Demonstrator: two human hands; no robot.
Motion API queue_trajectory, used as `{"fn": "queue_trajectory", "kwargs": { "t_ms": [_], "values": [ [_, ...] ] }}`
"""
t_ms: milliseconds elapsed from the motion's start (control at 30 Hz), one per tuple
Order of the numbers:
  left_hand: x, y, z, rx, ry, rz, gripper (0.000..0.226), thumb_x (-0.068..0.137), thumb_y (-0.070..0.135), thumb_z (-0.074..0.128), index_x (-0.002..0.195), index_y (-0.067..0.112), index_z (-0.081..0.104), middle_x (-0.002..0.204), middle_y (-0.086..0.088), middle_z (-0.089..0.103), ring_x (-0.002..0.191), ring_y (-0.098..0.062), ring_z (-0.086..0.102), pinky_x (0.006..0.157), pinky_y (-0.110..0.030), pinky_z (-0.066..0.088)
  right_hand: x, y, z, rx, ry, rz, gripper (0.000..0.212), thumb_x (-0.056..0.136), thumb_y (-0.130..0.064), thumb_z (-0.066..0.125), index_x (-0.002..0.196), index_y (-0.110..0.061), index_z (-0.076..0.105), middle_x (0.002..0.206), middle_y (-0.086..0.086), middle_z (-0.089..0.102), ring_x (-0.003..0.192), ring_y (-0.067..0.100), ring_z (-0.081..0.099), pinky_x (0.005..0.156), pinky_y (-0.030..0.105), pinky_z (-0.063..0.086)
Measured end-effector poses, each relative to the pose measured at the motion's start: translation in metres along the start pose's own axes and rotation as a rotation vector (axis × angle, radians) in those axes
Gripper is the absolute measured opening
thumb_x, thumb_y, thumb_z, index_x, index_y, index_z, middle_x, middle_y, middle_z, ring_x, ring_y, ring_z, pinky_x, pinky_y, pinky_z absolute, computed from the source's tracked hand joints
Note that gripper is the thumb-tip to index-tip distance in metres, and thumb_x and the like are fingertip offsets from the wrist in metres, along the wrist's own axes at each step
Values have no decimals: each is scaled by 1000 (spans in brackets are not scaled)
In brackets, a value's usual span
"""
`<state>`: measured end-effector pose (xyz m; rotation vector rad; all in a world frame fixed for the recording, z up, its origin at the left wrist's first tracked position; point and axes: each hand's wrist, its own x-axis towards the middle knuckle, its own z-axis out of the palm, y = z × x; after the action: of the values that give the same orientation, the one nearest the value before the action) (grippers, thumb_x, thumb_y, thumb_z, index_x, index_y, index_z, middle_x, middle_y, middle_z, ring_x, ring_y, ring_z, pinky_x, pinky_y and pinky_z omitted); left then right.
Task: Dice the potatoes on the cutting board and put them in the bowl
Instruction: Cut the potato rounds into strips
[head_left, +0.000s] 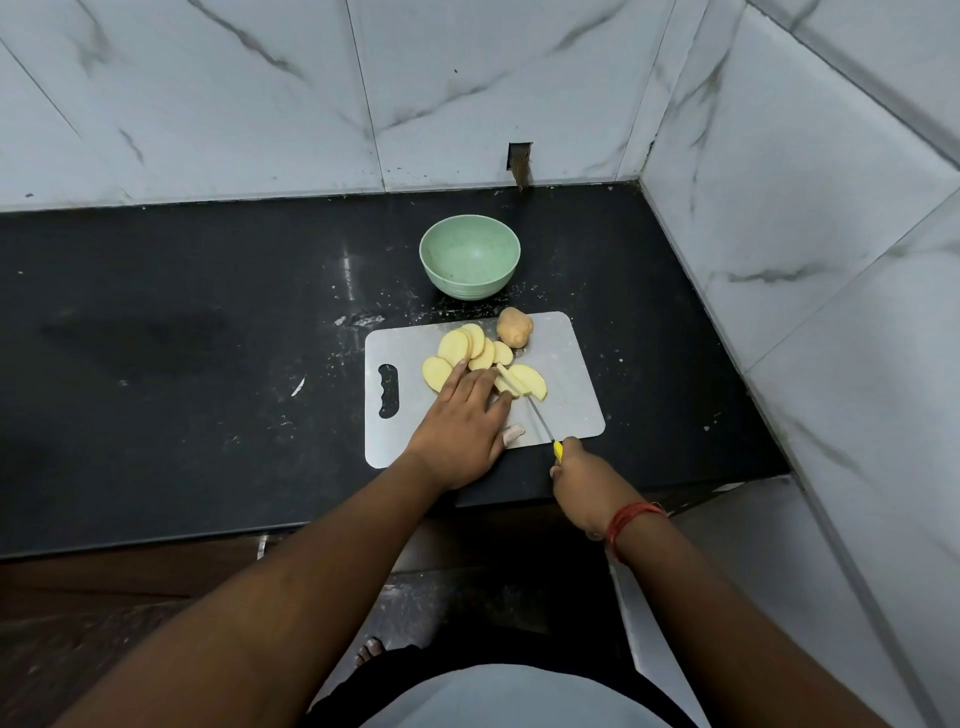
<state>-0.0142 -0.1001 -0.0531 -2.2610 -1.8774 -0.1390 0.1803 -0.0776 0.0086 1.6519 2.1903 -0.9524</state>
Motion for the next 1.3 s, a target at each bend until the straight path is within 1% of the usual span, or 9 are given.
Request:
{"fn": "queue_trajectory", "kwargs": {
  "t_ms": [133,233,333,400,533,667,900,1133,1300],
  "values": [
    [-1,-2,0,-26,4,15,54,104,49,37,129,7,59,144,-23,49,140,-39,40,124,-54,17,-1,-2,1,5,0,-6,17,102,-19,36,117,-9,37,76,2,47,66,12,49,51,28,32],
    [2,-4,-2,-40,27,46,53,103,48,38,125,6,62,135,-21,56,137,-38,44,123,-55,19,0,-3,1,7,3,-4,16,102,-19,36,115,-9,38,75,2,46,66,12,48,53,29,33],
    [3,-4,-2,-55,43,61,51,103,49,40,123,8,63,121,-16,58,126,-36,50,122,-56,19,0,-4,2,11,-3,4,16,102,-20,36,115,-10,38,75,1,45,66,11,48,62,31,37],
    [1,-3,-1,-68,42,60,53,102,50,40,128,8,62,115,-13,57,117,-35,53,123,-56,16,-1,-5,1,16,-4,1,16,102,-20,36,114,-10,38,76,1,45,67,12,48,62,31,37],
    [-9,0,3,-105,69,22,61,103,51,38,140,6,55,123,-12,57,122,-32,53,126,-52,13,-4,-7,-1,36,-1,-14,7,102,-20,35,105,-13,35,78,1,45,67,12,49,52,29,34],
    [-19,2,4,-85,100,-3,60,104,49,36,136,3,57,126,-14,56,125,-33,52,125,-51,17,-7,-11,-3,58,-19,-20,6,103,-19,35,105,-13,34,80,3,47,67,13,50,48,27,33],
    [-22,8,4,-95,125,-24,60,105,48,35,137,2,58,120,-13,57,120,-32,52,125,-52,19,-3,-17,-4,58,-33,-19,9,102,-19,37,108,-11,36,79,3,47,67,14,50,48,28,31],
    [-30,2,7,-101,151,5,65,108,46,20,137,2,58,129,-14,60,127,-33,52,122,-53,25,-4,-19,-5,81,-34,-31,7,102,-19,37,104,-12,36,81,3,49,66,14,50,47,27,32],
    [-31,1,10,-105,138,-5,62,109,45,23,139,2,57,130,-13,59,127,-32,51,123,-52,23,-2,-21,-4,66,-36,-32,6,102,-18,38,104,-13,35,80,2,47,67,13,49,48,27,31]
  ]
}}
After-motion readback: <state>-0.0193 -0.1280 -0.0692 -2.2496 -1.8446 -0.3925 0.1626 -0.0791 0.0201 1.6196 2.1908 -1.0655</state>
